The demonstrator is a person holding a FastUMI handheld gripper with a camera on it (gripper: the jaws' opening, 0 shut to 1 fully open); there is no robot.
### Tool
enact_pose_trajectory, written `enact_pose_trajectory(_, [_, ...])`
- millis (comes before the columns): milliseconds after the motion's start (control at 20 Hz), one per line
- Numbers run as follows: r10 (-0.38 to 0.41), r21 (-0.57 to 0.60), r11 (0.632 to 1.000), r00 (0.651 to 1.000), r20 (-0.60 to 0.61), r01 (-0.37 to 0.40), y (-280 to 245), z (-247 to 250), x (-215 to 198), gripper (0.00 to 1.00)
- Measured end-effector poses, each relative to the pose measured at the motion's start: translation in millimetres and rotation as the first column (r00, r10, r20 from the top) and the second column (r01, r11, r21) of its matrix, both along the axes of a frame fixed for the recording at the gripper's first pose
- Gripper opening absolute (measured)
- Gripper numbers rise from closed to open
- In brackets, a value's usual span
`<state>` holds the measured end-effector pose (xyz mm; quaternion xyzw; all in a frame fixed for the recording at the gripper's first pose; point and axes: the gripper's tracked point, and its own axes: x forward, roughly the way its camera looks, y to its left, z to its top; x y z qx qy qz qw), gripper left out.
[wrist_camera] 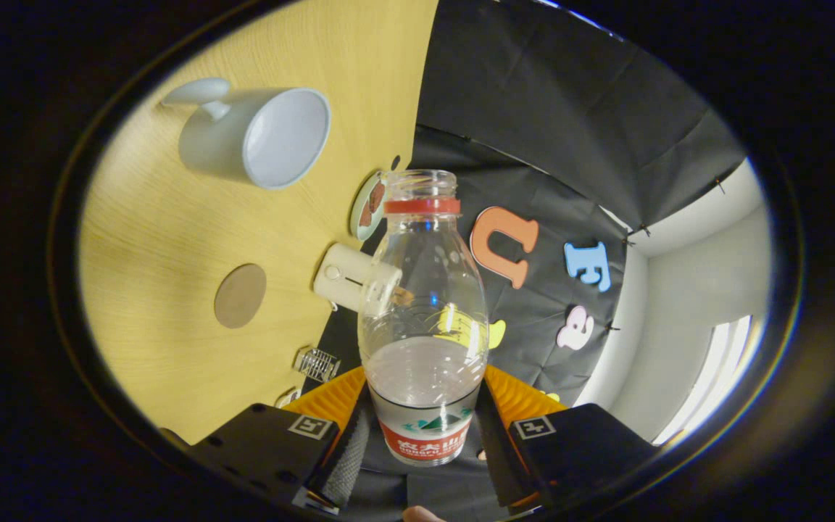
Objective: Take the bottle from table, then pour the juice into the cup, finally place the bottle on the coaster
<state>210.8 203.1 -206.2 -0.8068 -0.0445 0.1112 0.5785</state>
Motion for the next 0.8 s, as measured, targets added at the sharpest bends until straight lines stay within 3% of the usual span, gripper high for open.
enact_pose_trajectory(250, [-0.053, 0.254, 0.965, 0.995, -0.081, 0.072, -15, 12, -3, 0.76])
enact_pose_trajectory(450, [-0.081, 0.487, 0.858, 0.979, -0.189, 0.165, -27, 23, -3, 0.76])
enact_pose_trajectory(550, [-0.079, 0.607, 0.767, 0.969, -0.232, 0.208, -31, 37, 0, 0.76])
enact_pose_trajectory(600, [-0.071, 0.671, 0.705, 0.964, -0.258, 0.231, -32, 43, 3, 0.77])
enact_pose_trajectory(800, [0.006, 0.876, 0.375, 0.944, -0.330, 0.304, -33, 68, 16, 0.77])
